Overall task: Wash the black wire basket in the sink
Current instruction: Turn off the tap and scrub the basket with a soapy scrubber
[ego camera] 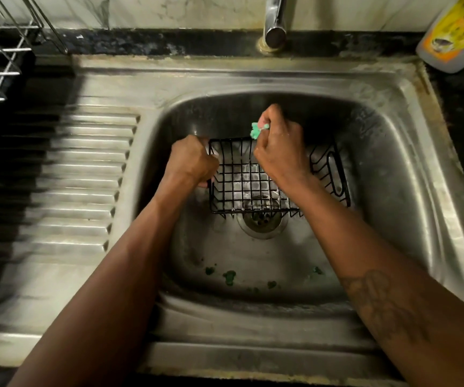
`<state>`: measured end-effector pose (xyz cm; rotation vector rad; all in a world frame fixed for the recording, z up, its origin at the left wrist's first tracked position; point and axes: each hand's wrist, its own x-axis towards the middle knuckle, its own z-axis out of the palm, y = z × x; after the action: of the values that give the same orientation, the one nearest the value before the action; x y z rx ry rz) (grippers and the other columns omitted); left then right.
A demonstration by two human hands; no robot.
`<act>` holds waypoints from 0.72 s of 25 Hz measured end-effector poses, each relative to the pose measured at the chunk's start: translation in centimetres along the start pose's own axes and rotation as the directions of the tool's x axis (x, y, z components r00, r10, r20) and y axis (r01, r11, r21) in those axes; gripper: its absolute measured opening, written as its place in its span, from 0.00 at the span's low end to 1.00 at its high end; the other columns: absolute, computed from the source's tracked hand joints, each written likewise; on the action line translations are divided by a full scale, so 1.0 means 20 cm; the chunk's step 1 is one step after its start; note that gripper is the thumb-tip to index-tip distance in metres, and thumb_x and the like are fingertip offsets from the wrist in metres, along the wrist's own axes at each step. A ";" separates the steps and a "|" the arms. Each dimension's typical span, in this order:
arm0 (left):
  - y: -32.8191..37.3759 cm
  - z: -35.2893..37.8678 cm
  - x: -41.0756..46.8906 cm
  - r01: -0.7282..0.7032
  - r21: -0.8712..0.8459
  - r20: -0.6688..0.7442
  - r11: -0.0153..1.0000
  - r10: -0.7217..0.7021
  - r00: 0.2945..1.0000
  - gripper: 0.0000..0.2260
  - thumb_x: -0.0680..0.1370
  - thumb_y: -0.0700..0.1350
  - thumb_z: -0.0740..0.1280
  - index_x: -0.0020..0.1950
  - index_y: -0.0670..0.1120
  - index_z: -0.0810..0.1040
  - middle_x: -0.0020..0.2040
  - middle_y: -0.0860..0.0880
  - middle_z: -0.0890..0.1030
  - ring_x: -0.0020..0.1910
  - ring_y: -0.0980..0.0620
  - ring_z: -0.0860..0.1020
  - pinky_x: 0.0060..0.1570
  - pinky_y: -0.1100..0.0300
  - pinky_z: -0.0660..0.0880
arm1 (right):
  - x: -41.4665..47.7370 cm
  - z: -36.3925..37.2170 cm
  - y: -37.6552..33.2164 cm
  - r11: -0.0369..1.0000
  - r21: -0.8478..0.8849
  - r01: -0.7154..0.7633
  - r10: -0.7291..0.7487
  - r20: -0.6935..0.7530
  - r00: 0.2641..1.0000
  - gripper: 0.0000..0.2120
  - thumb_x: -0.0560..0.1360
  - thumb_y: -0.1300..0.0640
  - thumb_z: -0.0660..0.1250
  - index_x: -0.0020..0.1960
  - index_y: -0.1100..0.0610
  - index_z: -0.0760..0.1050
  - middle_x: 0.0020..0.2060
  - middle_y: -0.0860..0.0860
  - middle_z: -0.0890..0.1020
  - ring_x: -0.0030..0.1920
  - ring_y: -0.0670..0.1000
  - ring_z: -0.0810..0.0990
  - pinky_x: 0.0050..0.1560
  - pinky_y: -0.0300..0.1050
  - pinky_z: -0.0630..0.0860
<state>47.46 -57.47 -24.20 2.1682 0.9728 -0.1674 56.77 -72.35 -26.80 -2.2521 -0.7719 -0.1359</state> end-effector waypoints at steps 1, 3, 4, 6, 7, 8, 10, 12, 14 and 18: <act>0.00 0.00 0.00 0.036 -0.040 0.039 0.999 -0.035 0.999 0.09 0.78 0.38 0.66 0.57 0.45 0.81 0.41 0.44 0.85 0.28 0.51 0.84 0.26 0.59 0.80 | 0.00 0.03 -0.01 1.000 -0.005 0.025 -0.025 0.012 1.000 0.10 0.78 0.66 0.63 0.59 0.60 0.73 0.49 0.59 0.81 0.46 0.54 0.83 0.40 0.42 0.79; 0.02 0.01 -0.02 0.117 -0.082 0.102 0.990 -0.109 0.989 0.10 0.77 0.34 0.64 0.56 0.43 0.80 0.39 0.42 0.86 0.31 0.48 0.85 0.30 0.53 0.83 | 0.00 0.09 -0.01 0.996 -0.056 0.077 -0.074 0.041 0.996 0.15 0.79 0.67 0.62 0.65 0.62 0.77 0.53 0.60 0.82 0.49 0.54 0.82 0.46 0.42 0.81; 0.03 0.01 -0.03 0.130 -0.086 0.114 0.988 -0.120 0.986 0.09 0.77 0.35 0.64 0.54 0.42 0.80 0.39 0.41 0.86 0.32 0.47 0.85 0.32 0.50 0.84 | 0.00 0.13 -0.02 0.989 -0.085 0.121 -0.115 0.068 0.991 0.16 0.78 0.68 0.63 0.65 0.64 0.78 0.54 0.61 0.82 0.49 0.55 0.82 0.49 0.43 0.81; 0.04 0.01 -0.04 0.128 -0.080 0.128 0.989 -0.117 0.985 0.07 0.78 0.37 0.65 0.52 0.41 0.81 0.37 0.40 0.85 0.33 0.44 0.86 0.34 0.48 0.84 | 0.00 0.21 -0.02 0.967 -0.128 0.219 -0.200 0.144 0.969 0.15 0.75 0.69 0.67 0.60 0.65 0.82 0.51 0.61 0.85 0.49 0.57 0.83 0.52 0.45 0.80; 0.05 0.01 -0.04 0.122 -0.068 0.132 0.990 -0.112 0.985 0.07 0.78 0.39 0.65 0.50 0.40 0.82 0.37 0.40 0.85 0.33 0.44 0.85 0.35 0.48 0.84 | 0.00 0.25 -0.02 0.956 -0.139 0.259 -0.230 0.191 0.954 0.13 0.73 0.68 0.70 0.57 0.64 0.83 0.49 0.60 0.85 0.49 0.58 0.83 0.51 0.45 0.78; 0.05 0.01 -0.04 0.123 -0.054 0.138 0.991 -0.114 0.984 0.08 0.78 0.39 0.64 0.48 0.39 0.82 0.36 0.40 0.85 0.32 0.44 0.85 0.35 0.48 0.84 | 0.01 0.27 -0.04 0.945 -0.150 0.291 -0.253 0.229 0.940 0.11 0.72 0.66 0.72 0.55 0.62 0.85 0.47 0.58 0.86 0.48 0.58 0.83 0.50 0.44 0.77; 0.05 0.02 -0.02 0.158 -0.032 0.153 0.987 -0.151 0.977 0.09 0.78 0.38 0.63 0.46 0.36 0.82 0.34 0.40 0.85 0.31 0.43 0.85 0.34 0.49 0.84 | 0.00 0.26 -0.07 0.922 -0.157 0.355 -0.308 0.260 0.915 0.09 0.70 0.66 0.74 0.49 0.61 0.86 0.43 0.56 0.86 0.44 0.56 0.84 0.48 0.45 0.78; 0.03 0.03 0.01 0.194 -0.035 0.165 0.980 -0.186 0.969 0.09 0.79 0.37 0.62 0.46 0.36 0.81 0.34 0.39 0.85 0.30 0.43 0.85 0.31 0.51 0.83 | 0.00 0.19 -0.07 0.938 -0.140 0.318 -0.272 0.274 0.922 0.11 0.70 0.72 0.70 0.49 0.62 0.85 0.43 0.57 0.85 0.44 0.56 0.83 0.49 0.50 0.81; 0.02 0.03 0.03 0.219 -0.025 0.204 0.975 -0.210 0.956 0.09 0.79 0.35 0.61 0.47 0.36 0.81 0.35 0.40 0.85 0.31 0.44 0.85 0.29 0.54 0.82 | 0.00 0.06 -0.01 0.983 -0.145 0.109 -0.070 0.250 0.966 0.13 0.74 0.74 0.66 0.52 0.63 0.84 0.47 0.58 0.84 0.47 0.55 0.83 0.52 0.50 0.82; 0.03 0.03 0.02 0.221 0.009 0.263 0.975 -0.216 0.940 0.12 0.81 0.34 0.57 0.45 0.36 0.79 0.38 0.40 0.84 0.32 0.45 0.84 0.30 0.53 0.83 | 0.02 -0.14 0.19 0.969 -0.218 -0.111 0.136 0.101 0.986 0.14 0.74 0.70 0.70 0.57 0.60 0.84 0.53 0.58 0.85 0.52 0.55 0.85 0.58 0.49 0.81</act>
<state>48.24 -57.88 -24.57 1.9528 1.0518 -0.5350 59.62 -76.26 -27.02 -2.5227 -0.7019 -0.0296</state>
